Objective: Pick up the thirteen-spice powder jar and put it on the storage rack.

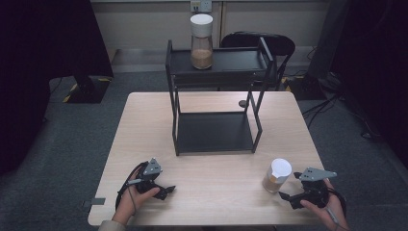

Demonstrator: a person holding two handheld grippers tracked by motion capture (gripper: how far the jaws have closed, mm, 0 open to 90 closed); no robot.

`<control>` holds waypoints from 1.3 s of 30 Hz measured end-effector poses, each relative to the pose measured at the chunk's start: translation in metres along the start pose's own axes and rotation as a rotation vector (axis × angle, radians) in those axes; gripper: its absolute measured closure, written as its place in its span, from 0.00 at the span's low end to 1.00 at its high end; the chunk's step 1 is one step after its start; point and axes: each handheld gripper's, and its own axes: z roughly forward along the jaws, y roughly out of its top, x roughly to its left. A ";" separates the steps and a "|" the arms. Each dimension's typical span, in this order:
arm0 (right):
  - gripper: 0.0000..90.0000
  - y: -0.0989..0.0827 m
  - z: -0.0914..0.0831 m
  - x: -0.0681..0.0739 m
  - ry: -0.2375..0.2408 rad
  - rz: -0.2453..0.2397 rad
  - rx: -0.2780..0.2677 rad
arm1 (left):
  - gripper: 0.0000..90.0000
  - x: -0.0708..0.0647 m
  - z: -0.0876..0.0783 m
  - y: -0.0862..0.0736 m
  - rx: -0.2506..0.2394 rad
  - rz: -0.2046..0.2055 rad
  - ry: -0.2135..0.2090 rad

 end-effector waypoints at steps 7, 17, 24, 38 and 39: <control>0.02 0.009 0.007 0.003 0.018 0.000 -0.024 | 0.00 0.000 0.000 0.000 0.000 0.000 0.000; 0.16 0.015 0.016 0.002 0.067 -0.009 -0.100 | 0.00 0.000 0.000 0.000 0.000 0.000 0.000; 0.32 0.015 0.018 0.001 0.080 -0.002 -0.163 | 0.00 0.000 0.000 0.001 0.003 0.004 0.000; 0.33 0.038 0.025 0.000 0.096 -0.014 -0.129 | 0.00 0.000 0.000 0.001 0.003 0.004 0.000; 0.33 0.041 0.026 0.001 0.099 -0.015 -0.129 | 0.00 0.000 0.000 0.001 0.003 0.003 0.000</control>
